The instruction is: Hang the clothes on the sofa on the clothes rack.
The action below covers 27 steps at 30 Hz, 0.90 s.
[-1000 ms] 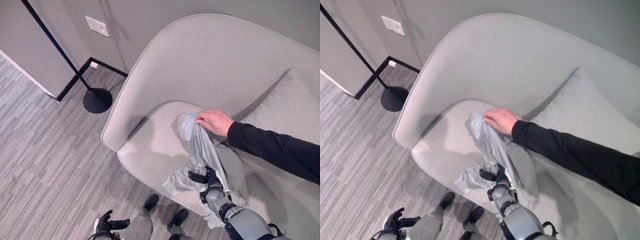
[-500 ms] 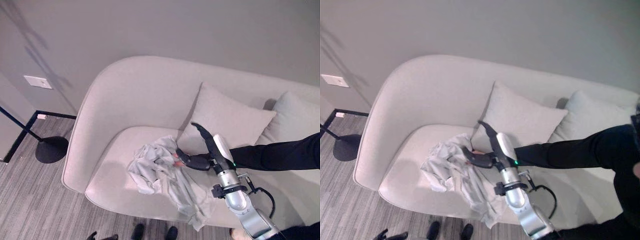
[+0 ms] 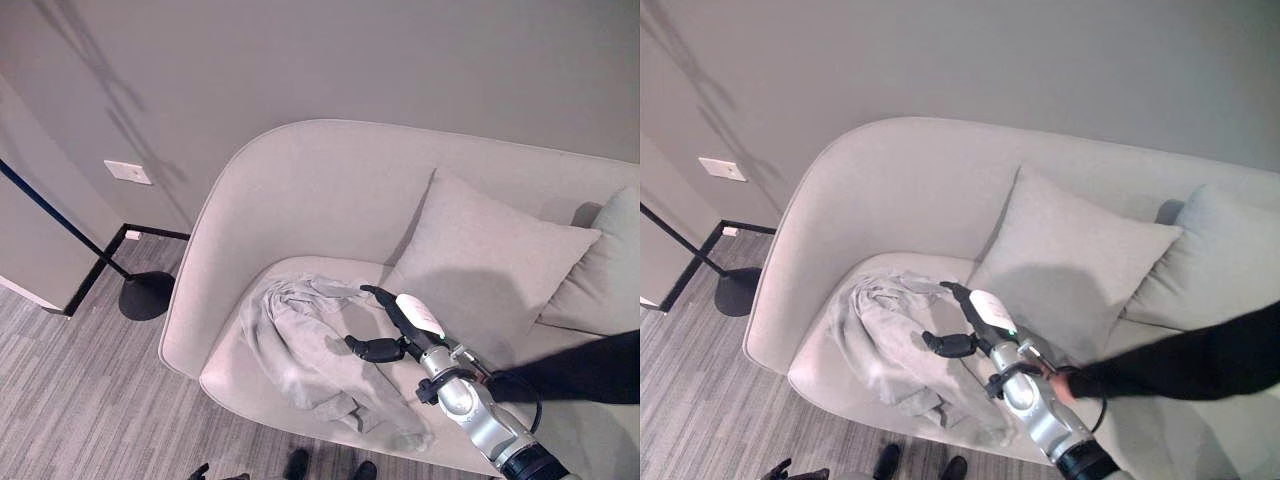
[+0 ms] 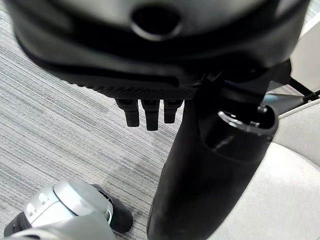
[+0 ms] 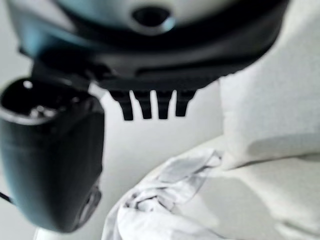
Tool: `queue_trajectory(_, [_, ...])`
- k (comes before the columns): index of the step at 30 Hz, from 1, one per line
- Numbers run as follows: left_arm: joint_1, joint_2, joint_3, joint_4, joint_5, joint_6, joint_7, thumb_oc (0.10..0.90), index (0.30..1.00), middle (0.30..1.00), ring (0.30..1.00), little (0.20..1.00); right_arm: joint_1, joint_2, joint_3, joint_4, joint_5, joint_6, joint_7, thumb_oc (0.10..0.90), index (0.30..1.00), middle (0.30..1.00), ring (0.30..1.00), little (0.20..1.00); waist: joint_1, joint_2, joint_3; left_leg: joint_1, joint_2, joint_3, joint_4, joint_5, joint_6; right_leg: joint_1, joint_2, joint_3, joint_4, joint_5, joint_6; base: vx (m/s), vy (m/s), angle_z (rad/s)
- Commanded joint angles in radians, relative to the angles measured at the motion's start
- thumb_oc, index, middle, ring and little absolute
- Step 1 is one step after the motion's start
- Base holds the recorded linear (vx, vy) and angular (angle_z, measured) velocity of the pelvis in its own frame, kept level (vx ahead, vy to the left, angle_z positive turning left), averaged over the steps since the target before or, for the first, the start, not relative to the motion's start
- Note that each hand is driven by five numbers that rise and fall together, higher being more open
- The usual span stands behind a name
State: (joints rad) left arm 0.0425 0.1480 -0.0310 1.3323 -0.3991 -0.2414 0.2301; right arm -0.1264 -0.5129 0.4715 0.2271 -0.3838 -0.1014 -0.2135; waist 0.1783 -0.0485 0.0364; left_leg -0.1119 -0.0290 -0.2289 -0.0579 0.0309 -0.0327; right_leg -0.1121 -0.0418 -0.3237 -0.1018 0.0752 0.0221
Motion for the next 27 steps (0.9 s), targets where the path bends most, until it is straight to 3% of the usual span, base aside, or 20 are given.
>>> queue_trajectory(1, [-0.035, 0.001, 0.005, 0.09, 0.009, -0.02, -0.001, 0.8, 0.9, 0.9, 0.9, 0.9, -0.061, 0.011, -0.018, -0.072, -0.021, -0.052, -0.045, 0.8, 0.9, 0.9, 0.9, 0.9, 0.013, -0.018, -0.013, 0.015, 0.01, 0.005, -0.029, -0.025, -0.003, 0.054, -0.044, 0.011, 0.014, -0.075, 0.087, 0.0, 0.0, 0.0])
queue_trajectory(7, [-0.023, 0.001, -0.029, 0.074, 0.039, -0.033, -0.001, 0.8, 0.9, 0.9, 0.9, 0.9, -0.139, 0.005, 0.056, 0.064, -0.058, -0.054, -0.048, 0.8, 0.9, 0.9, 0.9, 0.9, 0.042, -0.019, -0.01, 0.012, 0.003, -0.011, -0.029, -0.021, -0.003, 0.061, -0.046, -0.006, 0.014, -0.078, 0.088, 0.0, 0.016, 0.06])
queue_trajectory(8, [-0.023, 0.003, -0.054, 0.061, 0.065, -0.035, 0.0, 0.8, 0.9, 0.9, 0.9, 0.9, -0.195, 0.018, 0.102, 0.188, -0.081, -0.048, -0.065, 0.8, 0.9, 0.9, 0.9, 0.9, 0.061, -0.021, -0.005, 0.008, -0.001, -0.019, -0.029, -0.018, -0.004, 0.062, -0.049, -0.02, 0.014, -0.079, 0.089, 0.0, 0.033, 0.22])
queue_trajectory(16, [-0.027, 0.017, -0.168, 0.029, 0.134, -0.045, 0.013, 0.8, 0.9, 0.9, 0.9, 0.9, -0.459, 0.1, 0.209, 0.658, -0.132, 0.019, -0.211, 0.8, 0.9, 0.9, 0.9, 0.9, 0.148, -0.016, 0.048, -0.055, -0.014, -0.05, -0.029, 0.011, -0.016, 0.029, -0.056, -0.07, 0.014, -0.069, 0.094, -0.03, 0.034, 0.27])
queue_trajectory(20, [-0.046, 0.017, -0.2, 0.017, 0.136, -0.052, 0.025, 0.8, 0.9, 0.9, 0.9, 0.9, -0.526, 0.122, 0.225, 0.769, -0.144, 0.044, -0.27, 0.8, 0.9, 0.9, 0.9, 0.9, 0.156, -0.004, 0.077, -0.092, -0.019, -0.054, -0.029, 0.026, -0.019, -0.003, -0.057, -0.073, 0.014, -0.058, 0.095, -0.11, 0.023, 0.16])
queue_trajectory(23, [-0.091, 0.013, -0.275, -0.002, 0.145, -0.07, 0.05, 0.8, 0.9, 0.9, 0.9, 0.9, -0.649, 0.137, 0.272, 0.926, -0.19, 0.101, -0.353, 0.8, 0.9, 0.9, 0.9, 0.9, 0.159, 0.012, 0.133, -0.153, -0.024, -0.052, -0.029, 0.048, -0.023, -0.063, -0.052, -0.058, 0.014, -0.034, 0.095, -0.16, 0.049, 0.04])
queue_trajectory(27, [-0.152, 0.012, -0.373, -0.036, 0.197, -0.088, 0.095, 0.8, 0.9, 0.9, 0.9, 0.9, -0.733, 0.154, 0.327, 1.042, -0.242, 0.163, -0.401, 0.8, 0.9, 0.9, 0.9, 0.9, 0.149, 0.01, 0.188, -0.218, -0.024, -0.042, -0.029, 0.068, -0.029, -0.13, -0.048, -0.036, 0.014, -0.012, 0.096, -0.12, 0.024, -0.1])
